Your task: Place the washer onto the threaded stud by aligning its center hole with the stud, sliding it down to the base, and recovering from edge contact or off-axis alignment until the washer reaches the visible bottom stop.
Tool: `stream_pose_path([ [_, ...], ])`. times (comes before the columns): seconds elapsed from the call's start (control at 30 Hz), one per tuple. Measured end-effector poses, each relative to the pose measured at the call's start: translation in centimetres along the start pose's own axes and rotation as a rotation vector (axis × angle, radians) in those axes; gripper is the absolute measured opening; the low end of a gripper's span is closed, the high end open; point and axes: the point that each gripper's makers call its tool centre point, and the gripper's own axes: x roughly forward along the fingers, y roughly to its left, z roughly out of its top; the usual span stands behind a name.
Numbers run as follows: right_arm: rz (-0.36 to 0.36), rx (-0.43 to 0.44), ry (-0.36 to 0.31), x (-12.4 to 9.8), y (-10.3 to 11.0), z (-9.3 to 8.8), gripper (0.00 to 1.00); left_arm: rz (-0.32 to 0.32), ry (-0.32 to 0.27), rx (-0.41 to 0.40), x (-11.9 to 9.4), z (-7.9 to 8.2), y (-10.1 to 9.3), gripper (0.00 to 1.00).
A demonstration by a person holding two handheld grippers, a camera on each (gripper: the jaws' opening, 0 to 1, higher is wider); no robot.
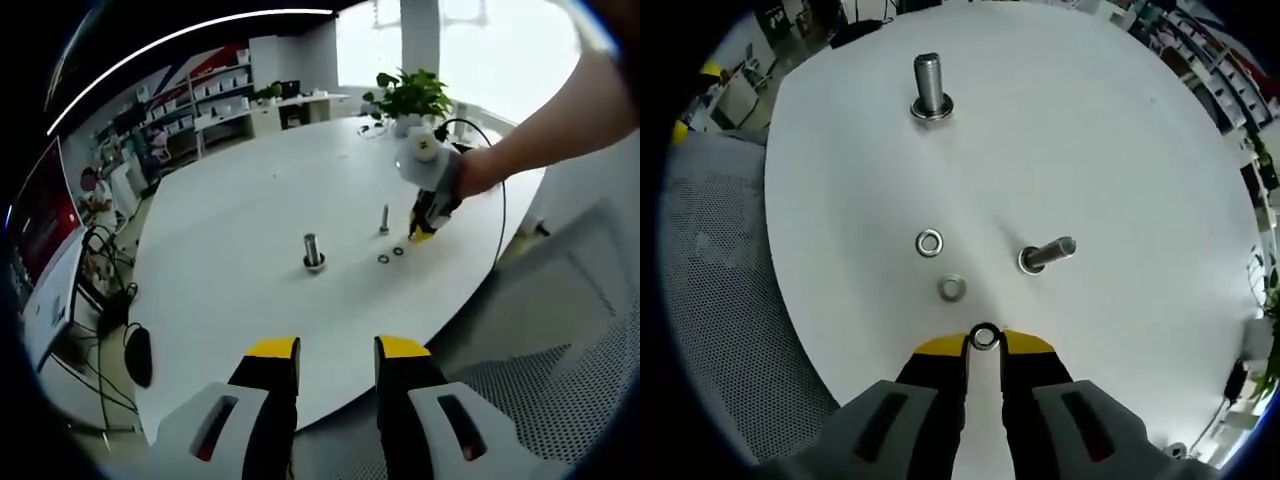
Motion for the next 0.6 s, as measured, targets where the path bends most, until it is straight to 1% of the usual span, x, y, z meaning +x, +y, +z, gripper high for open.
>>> stream_pose_path([
  [0.1, 0.0, 0.035, -0.021, -0.5, -0.5, 0.3, 0.14, 0.0, 0.0, 0.002, 0.0, 0.0, 0.0, 0.28],
  [0.27, -0.011, 0.068, -0.056, -1.6, -1.5, 1.2, 0.14, 0.001, -0.004, -0.001, 0.0, 0.0, 0.0, 0.28],
  [0.37, -0.013, 0.074, -0.071, -1.9, -1.9, 1.8, 0.14, 0.001, -0.004, -0.001, 0.0, 0.0, 0.0, 0.28],
  [0.6, -0.027, 0.051, -0.11, -2.9, -2.3, 3.3, 0.14, -0.002, -0.005, 0.003, 0.0, 0.1, -0.1, 0.28],
])
